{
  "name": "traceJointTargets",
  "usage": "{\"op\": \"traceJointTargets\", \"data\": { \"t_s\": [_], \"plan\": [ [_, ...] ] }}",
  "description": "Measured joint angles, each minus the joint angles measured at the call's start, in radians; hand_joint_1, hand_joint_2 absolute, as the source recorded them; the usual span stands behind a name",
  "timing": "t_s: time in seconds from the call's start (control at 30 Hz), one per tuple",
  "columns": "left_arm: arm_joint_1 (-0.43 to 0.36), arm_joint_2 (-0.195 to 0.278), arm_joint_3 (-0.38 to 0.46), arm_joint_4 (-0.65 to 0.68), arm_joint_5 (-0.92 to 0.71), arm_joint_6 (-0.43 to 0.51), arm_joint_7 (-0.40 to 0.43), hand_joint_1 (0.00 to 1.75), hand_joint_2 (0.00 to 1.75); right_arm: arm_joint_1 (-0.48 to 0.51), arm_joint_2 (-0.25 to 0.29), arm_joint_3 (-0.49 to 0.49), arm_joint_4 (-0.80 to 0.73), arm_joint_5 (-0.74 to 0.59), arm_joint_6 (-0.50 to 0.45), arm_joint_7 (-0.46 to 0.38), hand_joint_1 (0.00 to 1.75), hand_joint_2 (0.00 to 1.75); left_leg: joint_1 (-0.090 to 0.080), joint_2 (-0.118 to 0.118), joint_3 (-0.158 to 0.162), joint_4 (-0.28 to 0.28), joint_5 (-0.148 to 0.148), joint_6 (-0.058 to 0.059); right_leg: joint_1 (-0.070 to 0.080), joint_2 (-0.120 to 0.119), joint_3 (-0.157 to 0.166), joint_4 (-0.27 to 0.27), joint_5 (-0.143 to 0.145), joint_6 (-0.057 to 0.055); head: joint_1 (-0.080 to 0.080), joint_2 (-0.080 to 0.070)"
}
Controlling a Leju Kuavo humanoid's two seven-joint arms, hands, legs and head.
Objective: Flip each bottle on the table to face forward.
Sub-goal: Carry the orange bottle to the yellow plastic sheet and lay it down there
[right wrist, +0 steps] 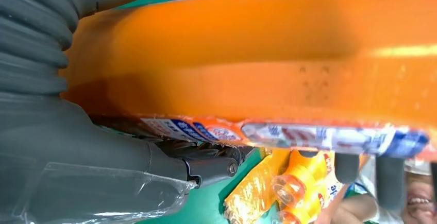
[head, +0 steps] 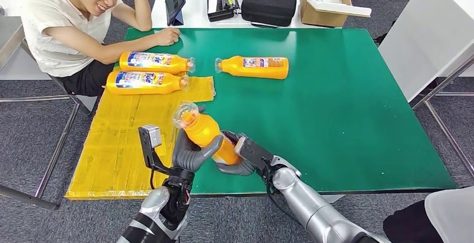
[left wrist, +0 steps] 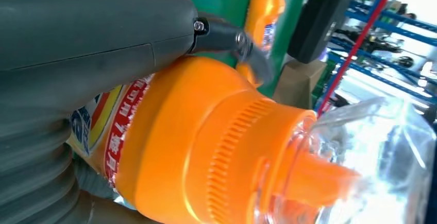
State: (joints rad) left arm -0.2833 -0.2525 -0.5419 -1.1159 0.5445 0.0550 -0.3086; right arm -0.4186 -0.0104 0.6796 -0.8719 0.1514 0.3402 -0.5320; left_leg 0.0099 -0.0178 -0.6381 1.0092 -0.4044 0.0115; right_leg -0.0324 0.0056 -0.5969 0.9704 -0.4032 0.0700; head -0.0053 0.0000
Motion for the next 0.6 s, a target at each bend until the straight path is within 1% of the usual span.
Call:
{"op": "traceJointTargets", "data": {
  "t_s": [0.07,0.13,0.2,0.23,0.27,0.33,0.37,0.4,0.53,0.6],
  "plan": [
    [-0.003,0.000,-0.002,0.000,0.000,0.004,-0.015,1.75,1.75,0.008,0.001,-0.005,-0.013,-0.040,0.007,0.000,1.60,1.75,0.000,0.000,0.000,0.000,0.000,0.000,0.000,0.000,0.000,0.000,0.000,0.000,0.000,0.000],
    [-0.006,0.000,-0.005,-0.001,-0.008,0.017,-0.030,1.75,1.75,0.020,0.001,-0.015,-0.032,-0.073,0.010,0.004,1.40,1.75,0.000,0.000,0.000,0.000,0.000,0.000,0.000,0.000,0.000,0.000,0.000,0.000,0.000,0.000],
    [-0.011,0.000,-0.008,-0.004,-0.025,0.040,-0.043,1.75,1.75,0.033,0.002,-0.028,-0.053,-0.101,0.015,0.010,1.30,1.75,0.000,-0.001,-0.001,0.000,0.000,0.000,0.000,0.000,0.000,0.000,0.000,0.000,0.000,0.000],
    [-0.013,0.000,-0.009,-0.006,-0.035,0.052,-0.050,1.75,1.75,0.040,0.004,-0.034,-0.064,-0.113,0.017,0.012,1.18,1.75,0.000,-0.001,-0.001,0.000,0.000,0.000,0.000,0.000,0.000,0.000,0.000,0.000,0.000,0.000],
    [-0.015,-0.001,-0.012,-0.010,-0.046,0.062,-0.056,1.75,1.75,0.047,0.007,-0.041,-0.075,-0.124,0.020,0.015,1.02,1.75,0.000,-0.001,-0.001,0.000,0.000,0.000,0.000,0.000,0.000,0.000,0.000,0.000,0.000,0.000],
    [-0.016,-0.001,-0.018,-0.022,-0.066,0.081,-0.069,1.75,1.75,0.059,0.013,-0.054,-0.098,-0.143,0.022,0.021,0.63,1.75,0.000,-0.001,-0.001,0.000,0.000,0.000,0.000,-0.001,0.000,0.000,0.000,0.000,0.000,0.000],
    [-0.017,-0.001,-0.021,-0.030,-0.075,0.089,-0.073,1.75,1.75,0.064,0.016,-0.059,-0.109,-0.153,0.023,0.025,0.54,1.75,0.000,-0.001,-0.001,0.000,0.000,0.000,0.000,-0.001,0.000,0.000,0.000,0.000,0.000,0.000],
    [-0.017,-0.001,-0.023,-0.038,-0.082,0.097,-0.076,1.75,1.75,0.068,0.018,-0.064,-0.119,-0.162,0.023,0.028,0.54,1.75,0.000,-0.001,-0.001,0.000,0.000,0.000,0.000,-0.001,0.000,0.000,0.000,0.000,0.000,0.000],
    [-0.015,0.000,-0.026,-0.059,-0.092,0.112,-0.080,1.75,1.75,0.075,0.025,-0.079,-0.154,-0.177,0.024,0.032,0.00,1.75,0.000,-0.002,-0.001,0.000,0.000,0.000,0.000,-0.002,0.000,0.000,0.000,0.000,0.000,0.000],
    [-0.011,0.002,-0.025,-0.063,-0.097,0.124,-0.083,1.75,1.75,0.075,0.029,-0.087,-0.167,-0.182,0.016,0.032,0.00,1.75,0.000,-0.002,-0.001,0.000,0.000,0.000,0.000,-0.002,0.000,0.000,0.000,0.000,0.000,0.000]
  ]
}}
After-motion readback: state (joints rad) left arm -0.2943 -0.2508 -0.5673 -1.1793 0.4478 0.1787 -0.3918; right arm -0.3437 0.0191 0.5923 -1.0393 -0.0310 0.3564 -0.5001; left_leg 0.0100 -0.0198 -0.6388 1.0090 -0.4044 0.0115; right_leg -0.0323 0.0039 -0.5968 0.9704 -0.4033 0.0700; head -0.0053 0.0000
